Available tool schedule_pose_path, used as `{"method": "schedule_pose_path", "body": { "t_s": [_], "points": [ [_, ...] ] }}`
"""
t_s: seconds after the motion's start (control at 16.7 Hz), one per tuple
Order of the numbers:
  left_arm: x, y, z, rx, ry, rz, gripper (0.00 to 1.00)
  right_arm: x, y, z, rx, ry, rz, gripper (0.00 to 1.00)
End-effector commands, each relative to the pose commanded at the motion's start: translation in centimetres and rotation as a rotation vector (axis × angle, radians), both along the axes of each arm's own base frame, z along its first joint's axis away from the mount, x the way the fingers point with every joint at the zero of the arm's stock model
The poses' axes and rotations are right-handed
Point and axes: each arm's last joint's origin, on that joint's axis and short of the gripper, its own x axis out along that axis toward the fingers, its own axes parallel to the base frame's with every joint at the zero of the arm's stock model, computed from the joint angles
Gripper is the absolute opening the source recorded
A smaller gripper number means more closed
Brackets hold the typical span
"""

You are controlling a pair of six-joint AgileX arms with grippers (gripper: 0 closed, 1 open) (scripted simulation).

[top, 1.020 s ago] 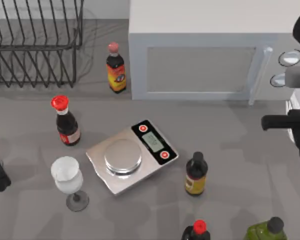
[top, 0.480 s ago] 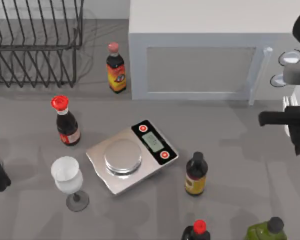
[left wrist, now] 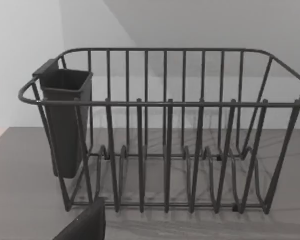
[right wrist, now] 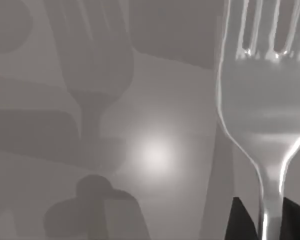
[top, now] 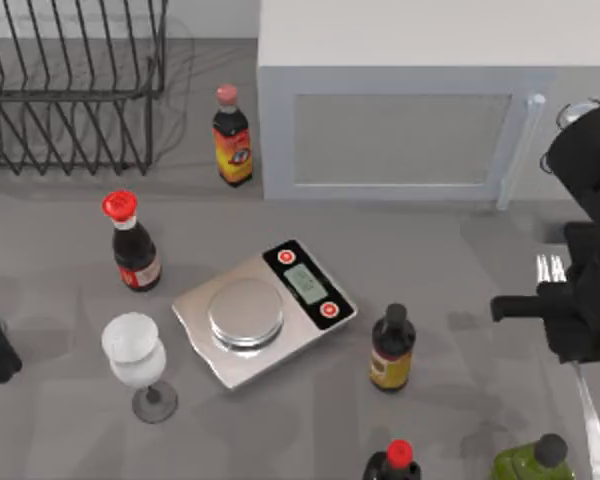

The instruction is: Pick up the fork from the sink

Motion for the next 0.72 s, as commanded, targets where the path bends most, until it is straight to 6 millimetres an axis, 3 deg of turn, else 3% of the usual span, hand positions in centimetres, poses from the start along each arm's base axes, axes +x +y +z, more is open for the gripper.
{"method": "schedule_pose_path", "body": {
  "t_s": [0.18, 0.42, 0.72],
  "points": [
    [0.00, 0.00, 0.00, 0.000, 0.000, 0.000, 1.00, -1.39, 0.32, -1.62, -0.019, 0.034, -0.006, 0.00],
    [0.00, 0.00, 0.00, 0.000, 0.000, 0.000, 1.00, -1.45, 0.34, -1.66, -0.019, 0.034, -0.007, 0.00],
    [0.00, 0.00, 0.00, 0.000, 0.000, 0.000, 1.00, -1.45, 0.34, -1.66, -0.019, 0.034, -0.007, 0.38]
  ]
}}
